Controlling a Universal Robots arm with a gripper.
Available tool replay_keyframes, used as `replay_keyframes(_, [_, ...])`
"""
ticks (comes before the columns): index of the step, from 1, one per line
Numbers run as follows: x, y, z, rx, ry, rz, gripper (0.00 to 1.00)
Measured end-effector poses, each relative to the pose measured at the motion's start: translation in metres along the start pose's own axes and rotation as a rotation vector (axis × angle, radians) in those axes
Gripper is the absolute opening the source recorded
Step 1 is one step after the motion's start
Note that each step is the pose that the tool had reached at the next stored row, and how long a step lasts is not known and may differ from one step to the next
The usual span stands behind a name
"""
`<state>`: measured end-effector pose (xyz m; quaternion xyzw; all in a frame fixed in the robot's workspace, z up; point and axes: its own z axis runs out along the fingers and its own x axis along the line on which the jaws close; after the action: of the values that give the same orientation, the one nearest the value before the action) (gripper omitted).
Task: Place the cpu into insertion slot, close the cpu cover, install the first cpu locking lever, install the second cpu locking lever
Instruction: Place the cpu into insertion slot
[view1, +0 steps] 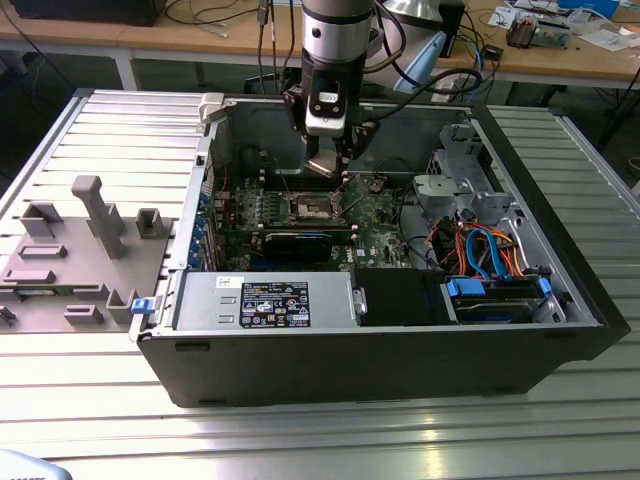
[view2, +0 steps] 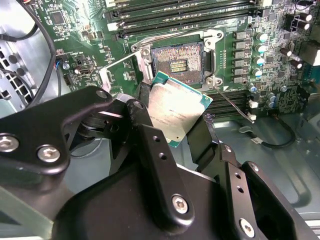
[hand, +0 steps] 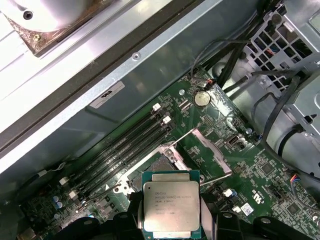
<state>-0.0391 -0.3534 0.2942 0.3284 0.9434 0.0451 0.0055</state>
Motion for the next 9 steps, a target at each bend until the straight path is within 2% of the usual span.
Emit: replay_keyframes(9, [0.0000,0.0000,0.0001,-0.0002,-0.0009,0.009,0.55])
